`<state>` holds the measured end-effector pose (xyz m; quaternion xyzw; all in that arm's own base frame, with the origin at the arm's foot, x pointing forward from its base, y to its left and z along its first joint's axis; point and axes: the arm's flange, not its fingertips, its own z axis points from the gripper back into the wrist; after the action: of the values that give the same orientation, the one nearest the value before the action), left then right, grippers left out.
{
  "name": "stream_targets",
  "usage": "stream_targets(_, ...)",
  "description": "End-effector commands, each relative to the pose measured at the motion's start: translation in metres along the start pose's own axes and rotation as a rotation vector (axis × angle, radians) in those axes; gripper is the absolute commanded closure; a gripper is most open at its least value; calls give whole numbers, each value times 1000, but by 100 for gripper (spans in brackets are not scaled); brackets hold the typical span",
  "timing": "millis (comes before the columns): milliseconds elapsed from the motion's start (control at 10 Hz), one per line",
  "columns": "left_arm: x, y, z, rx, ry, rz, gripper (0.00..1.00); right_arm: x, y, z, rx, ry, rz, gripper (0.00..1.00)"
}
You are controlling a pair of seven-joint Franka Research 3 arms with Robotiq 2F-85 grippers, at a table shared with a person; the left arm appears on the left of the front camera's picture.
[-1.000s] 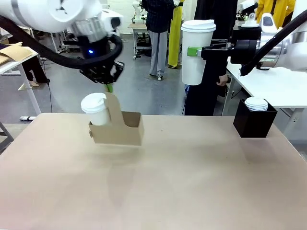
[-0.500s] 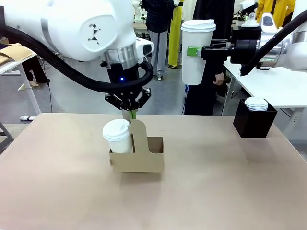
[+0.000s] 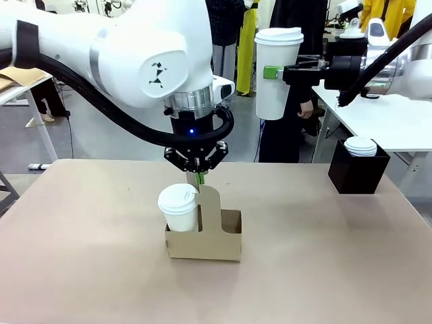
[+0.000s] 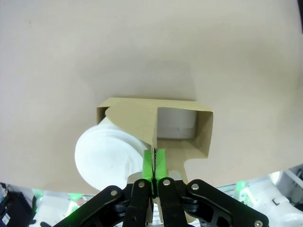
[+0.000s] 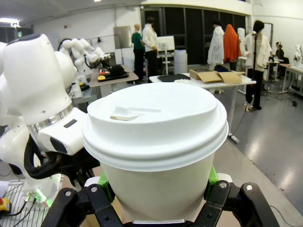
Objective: Pour a drink into a cup and package it in a carrier.
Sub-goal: Position the Cup Carrier in the center of the table, then insert the held 600 ml Paper Cup into the Cup Carrier.
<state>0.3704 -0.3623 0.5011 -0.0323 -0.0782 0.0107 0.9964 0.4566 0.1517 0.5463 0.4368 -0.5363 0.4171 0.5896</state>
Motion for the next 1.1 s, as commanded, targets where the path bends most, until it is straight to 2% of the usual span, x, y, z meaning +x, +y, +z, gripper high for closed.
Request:
stream_targets(0,2,-13,-9,42,-15,12,98,4,0,-3,-10,-4,13,19)
stream_targets(100,-1,-16,-11,65,-10,-38,98,4,0,-3,-10,-4,13,19)
stream_targets(200,2,-5,-2,6,-7,-5,98,4,0,-3,-10,-4,13,19)
stream_targets(1000,2,-5,-2,6,-7,-5,98,4,0,-3,-10,-4,13,19)
